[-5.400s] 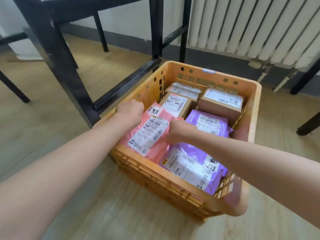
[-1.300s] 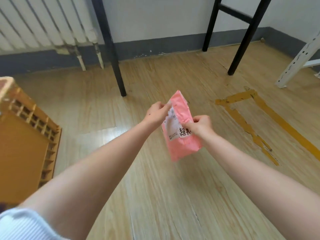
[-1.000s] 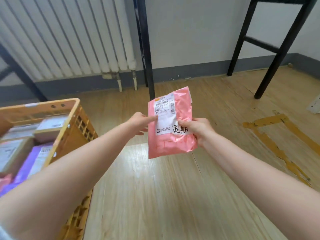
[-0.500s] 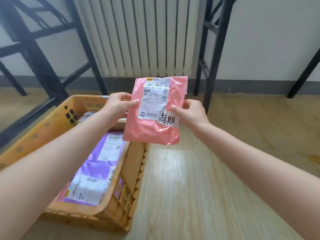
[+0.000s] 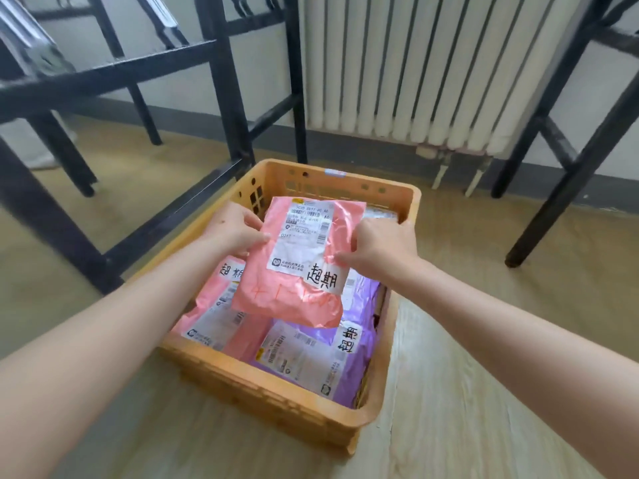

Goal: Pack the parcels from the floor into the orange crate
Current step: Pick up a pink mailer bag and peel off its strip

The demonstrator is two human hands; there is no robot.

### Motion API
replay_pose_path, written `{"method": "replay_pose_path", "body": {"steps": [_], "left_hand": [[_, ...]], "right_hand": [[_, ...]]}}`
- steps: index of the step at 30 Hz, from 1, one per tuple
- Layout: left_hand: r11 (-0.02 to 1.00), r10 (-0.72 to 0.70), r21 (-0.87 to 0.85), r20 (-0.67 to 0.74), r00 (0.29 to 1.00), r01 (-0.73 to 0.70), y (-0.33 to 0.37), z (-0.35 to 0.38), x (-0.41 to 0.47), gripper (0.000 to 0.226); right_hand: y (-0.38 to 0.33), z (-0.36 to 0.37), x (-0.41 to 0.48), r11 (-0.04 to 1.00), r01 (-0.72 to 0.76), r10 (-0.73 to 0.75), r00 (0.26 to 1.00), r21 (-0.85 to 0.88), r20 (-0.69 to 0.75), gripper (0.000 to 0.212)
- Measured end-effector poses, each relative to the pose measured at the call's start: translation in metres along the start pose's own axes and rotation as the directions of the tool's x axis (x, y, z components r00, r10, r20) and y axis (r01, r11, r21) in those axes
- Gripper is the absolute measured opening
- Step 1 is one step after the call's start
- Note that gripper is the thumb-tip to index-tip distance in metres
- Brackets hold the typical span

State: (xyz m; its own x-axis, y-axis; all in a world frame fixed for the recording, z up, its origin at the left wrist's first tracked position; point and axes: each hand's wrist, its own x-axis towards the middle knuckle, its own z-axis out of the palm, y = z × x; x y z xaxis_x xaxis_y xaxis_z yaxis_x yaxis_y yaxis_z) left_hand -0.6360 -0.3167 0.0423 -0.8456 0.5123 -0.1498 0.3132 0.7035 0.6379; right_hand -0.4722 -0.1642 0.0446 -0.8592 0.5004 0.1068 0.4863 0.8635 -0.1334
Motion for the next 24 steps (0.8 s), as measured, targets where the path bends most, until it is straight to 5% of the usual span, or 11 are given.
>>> {"method": "replay_pose_path", "body": {"steps": [3,7,10,17,24], "left_hand": [[0.999,-0.033,0.041,0.087,0.996,0.03,-0.018,0.005,0.002,0.014],[0.996,-0.028,0.085,0.131,0.991,0.017,-0.03,0.02,0.003,0.011],[0.993,-0.008,0.118,0.149,0.989,-0.01,-0.032,0.036,0.007,0.013],[0.958,0.117,0.253,0.089,0.989,-0.136,-0.025,0.068,0.015,0.015],[0.918,0.226,0.328,0.026,0.974,-0.221,-0.014,0.091,0.032,0.014]], "right_hand": [[-0.011,0.017,0.002,0.991,0.027,0.0,0.981,-0.133,0.194,0.038],[-0.018,0.035,0.001,0.96,0.064,0.014,0.961,-0.272,0.276,0.018],[-0.019,0.04,0.002,0.926,0.074,0.063,0.936,-0.371,0.345,0.042],[-0.01,0.048,0.005,0.856,0.092,0.1,0.936,-0.509,0.337,0.009],[-0.003,0.064,0.016,0.781,0.112,0.143,0.926,-0.615,0.35,0.005]]}}
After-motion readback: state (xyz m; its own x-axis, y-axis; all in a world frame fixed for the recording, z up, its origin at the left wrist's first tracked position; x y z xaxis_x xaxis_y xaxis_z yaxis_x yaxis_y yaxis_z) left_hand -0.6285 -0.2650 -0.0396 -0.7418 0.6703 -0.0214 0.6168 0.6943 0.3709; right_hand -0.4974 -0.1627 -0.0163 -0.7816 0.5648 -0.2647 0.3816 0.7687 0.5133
